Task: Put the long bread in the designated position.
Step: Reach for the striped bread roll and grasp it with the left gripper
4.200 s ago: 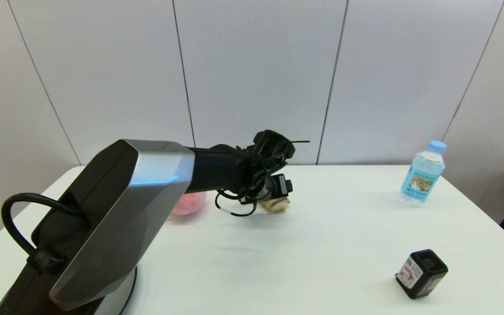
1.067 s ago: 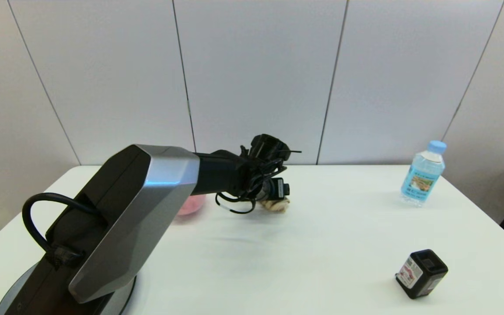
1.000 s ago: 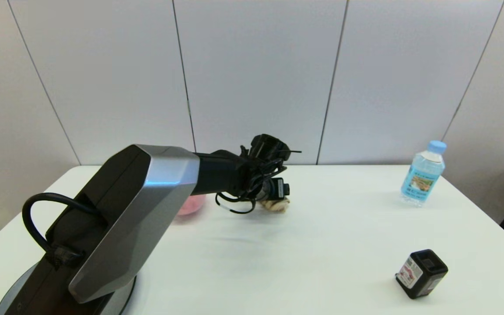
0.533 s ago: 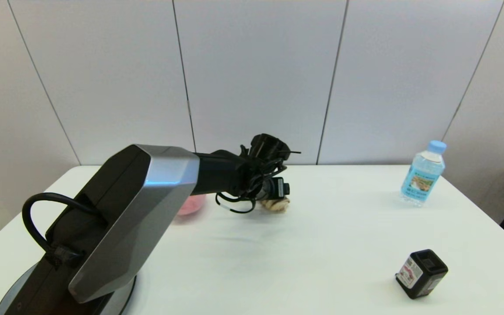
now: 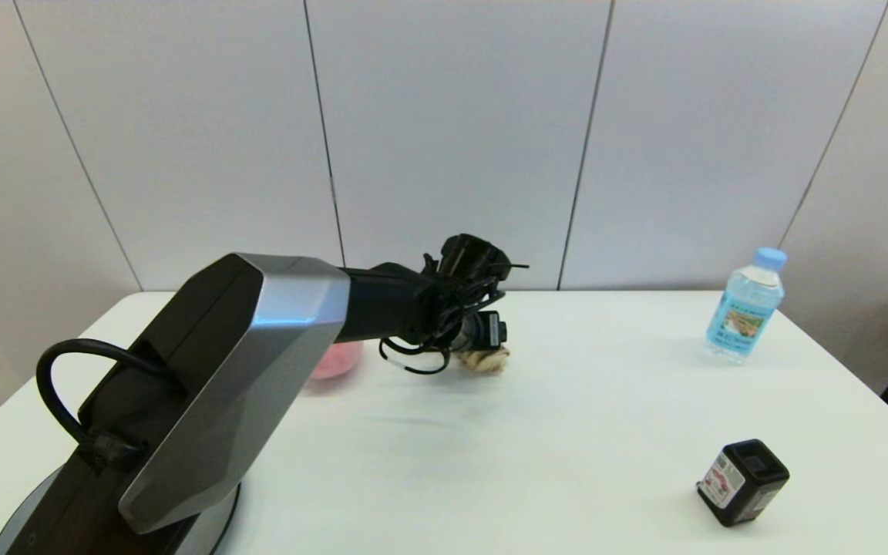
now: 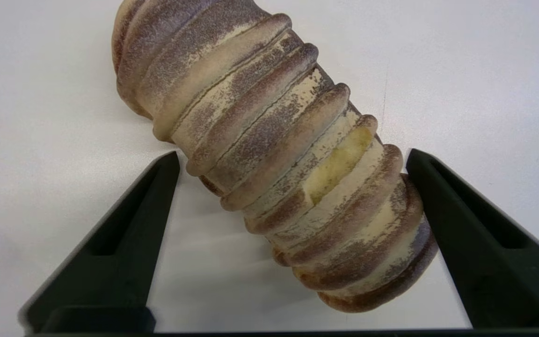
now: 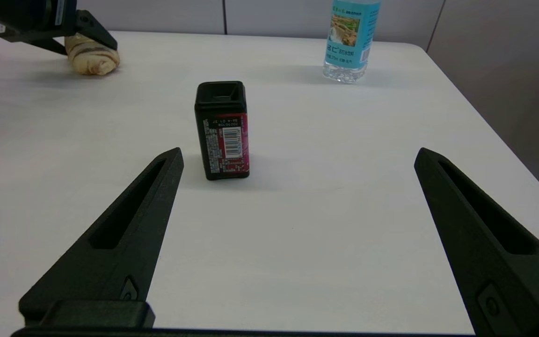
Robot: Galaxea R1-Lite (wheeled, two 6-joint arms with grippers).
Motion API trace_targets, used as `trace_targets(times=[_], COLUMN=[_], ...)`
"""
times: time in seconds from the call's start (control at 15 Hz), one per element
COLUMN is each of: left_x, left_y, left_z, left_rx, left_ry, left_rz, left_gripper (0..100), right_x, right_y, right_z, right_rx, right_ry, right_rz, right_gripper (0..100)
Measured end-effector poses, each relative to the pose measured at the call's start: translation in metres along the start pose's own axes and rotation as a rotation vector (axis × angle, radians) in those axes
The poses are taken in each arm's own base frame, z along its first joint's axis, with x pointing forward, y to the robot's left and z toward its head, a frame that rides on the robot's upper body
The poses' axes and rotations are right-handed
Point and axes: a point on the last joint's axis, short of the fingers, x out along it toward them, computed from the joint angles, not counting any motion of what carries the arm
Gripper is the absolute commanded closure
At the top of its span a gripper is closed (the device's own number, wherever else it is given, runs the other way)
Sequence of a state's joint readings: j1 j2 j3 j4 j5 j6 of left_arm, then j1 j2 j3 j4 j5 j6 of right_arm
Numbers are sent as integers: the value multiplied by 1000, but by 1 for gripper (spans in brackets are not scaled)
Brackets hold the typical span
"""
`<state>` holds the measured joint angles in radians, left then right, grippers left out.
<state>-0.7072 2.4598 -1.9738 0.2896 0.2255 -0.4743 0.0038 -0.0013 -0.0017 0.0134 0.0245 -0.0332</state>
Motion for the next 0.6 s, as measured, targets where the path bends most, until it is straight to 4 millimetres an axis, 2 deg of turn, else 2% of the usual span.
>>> trace_targets(times=[0.6], left_x=[0], left_y=[0], left_z=[0], left_rx=[1], left_ry=[1], left_rz=[1], left_gripper=[100], right_x=[0], right_y=[0], right_z=[0], right_rx=[0], right_ry=[0], right_rz=[0], right_gripper=[0])
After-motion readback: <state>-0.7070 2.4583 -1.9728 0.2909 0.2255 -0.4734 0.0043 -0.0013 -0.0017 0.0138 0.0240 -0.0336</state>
